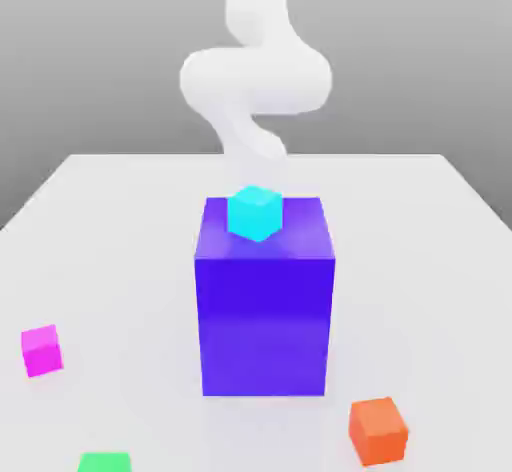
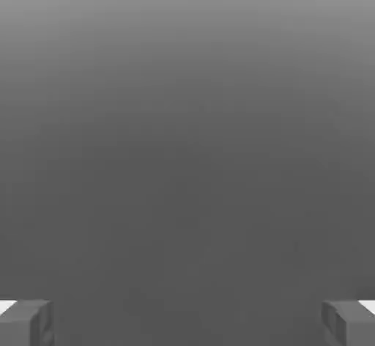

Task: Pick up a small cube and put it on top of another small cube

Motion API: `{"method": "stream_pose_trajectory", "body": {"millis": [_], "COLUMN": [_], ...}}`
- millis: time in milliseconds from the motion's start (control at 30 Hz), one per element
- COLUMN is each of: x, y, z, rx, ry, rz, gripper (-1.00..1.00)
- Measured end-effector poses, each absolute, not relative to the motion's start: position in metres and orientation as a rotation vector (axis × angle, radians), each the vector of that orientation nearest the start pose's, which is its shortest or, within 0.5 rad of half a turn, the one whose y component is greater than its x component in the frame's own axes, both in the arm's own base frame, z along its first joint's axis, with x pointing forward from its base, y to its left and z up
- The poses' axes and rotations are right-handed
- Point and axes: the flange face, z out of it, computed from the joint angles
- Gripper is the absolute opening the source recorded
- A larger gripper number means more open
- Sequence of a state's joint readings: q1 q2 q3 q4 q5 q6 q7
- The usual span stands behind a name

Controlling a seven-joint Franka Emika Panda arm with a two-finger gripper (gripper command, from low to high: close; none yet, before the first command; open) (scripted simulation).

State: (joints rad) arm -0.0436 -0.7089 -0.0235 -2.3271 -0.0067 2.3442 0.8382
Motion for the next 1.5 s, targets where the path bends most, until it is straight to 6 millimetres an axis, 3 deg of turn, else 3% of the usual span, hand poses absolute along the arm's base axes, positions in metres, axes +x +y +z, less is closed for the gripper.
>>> {"method": "stream_pose_trajectory", "body": {"millis": [167, 367, 533, 667, 800, 967, 1000, 1233, 1400, 1433, 1500], "x": [0.427, 0.439, 0.415, 0.369, 0.326, 0.316, 0.316, 0.316, 0.316, 0.323, 0.361], "y": [-0.096, -0.179, -0.241, -0.290, -0.307, -0.310, -0.310, -0.310, -0.310, -0.307, -0.293], "z": [0.575, 0.455, 0.354, 0.275, 0.203, 0.141, 0.132, 0.131, 0.181, 0.189, 0.199], "rx": [-2.391, -2.276, -2.128, -1.948, -1.807, -1.779, -1.777, -1.777, -1.776, -1.787, -1.842], "ry": [1.493, 1.857, 2.147, 2.391, 2.558, 2.591, 2.592, 2.592, 2.591, 2.583, 2.544], "rz": [-0.766, -0.545, -0.350, -0.190, -0.032, -0.002, -0.001, -0.001, -0.001, 0.000, 0.000], "gripper": [0.00, 0.00, 0.00, 0.00, 0.00, 0.00, -1.00, -1.00, -1.00, -1.00, -1.00]}}
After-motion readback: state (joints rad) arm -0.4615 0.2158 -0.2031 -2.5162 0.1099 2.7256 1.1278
